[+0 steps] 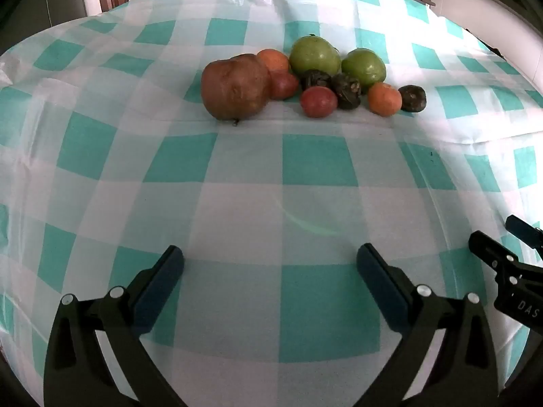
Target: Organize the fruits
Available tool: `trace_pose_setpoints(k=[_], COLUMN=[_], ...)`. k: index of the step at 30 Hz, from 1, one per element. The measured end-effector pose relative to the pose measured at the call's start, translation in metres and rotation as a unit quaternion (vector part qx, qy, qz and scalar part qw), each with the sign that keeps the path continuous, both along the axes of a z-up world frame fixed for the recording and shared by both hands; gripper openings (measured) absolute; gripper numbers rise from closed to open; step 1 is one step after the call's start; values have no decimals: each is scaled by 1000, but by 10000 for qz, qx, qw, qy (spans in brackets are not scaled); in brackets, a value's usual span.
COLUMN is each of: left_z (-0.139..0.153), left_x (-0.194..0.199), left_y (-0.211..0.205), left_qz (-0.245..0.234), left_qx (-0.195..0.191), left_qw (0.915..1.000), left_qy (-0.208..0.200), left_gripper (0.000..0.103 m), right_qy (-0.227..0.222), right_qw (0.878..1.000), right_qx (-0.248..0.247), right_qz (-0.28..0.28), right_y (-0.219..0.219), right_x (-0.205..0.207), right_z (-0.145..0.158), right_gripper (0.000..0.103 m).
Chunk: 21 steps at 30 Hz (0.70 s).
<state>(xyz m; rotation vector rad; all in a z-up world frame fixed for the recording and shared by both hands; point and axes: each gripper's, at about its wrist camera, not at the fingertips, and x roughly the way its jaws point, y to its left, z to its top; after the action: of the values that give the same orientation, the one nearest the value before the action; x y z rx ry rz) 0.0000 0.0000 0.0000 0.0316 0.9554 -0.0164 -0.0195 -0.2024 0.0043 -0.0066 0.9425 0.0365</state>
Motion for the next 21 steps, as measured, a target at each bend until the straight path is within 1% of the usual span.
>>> trace_pose_setpoints(k=[21], left_z=[0], left_x=[0], left_y=[0], left_qz=[1], left_qx=[1], left_qw=[10000], left_qy=[2], left_gripper=[102], right_qy=[2], right_qw=[10000], right_qx=[1], right_qz=[2], right_y=[-1], right_x=[0], right_z=[0], right_gripper=[88])
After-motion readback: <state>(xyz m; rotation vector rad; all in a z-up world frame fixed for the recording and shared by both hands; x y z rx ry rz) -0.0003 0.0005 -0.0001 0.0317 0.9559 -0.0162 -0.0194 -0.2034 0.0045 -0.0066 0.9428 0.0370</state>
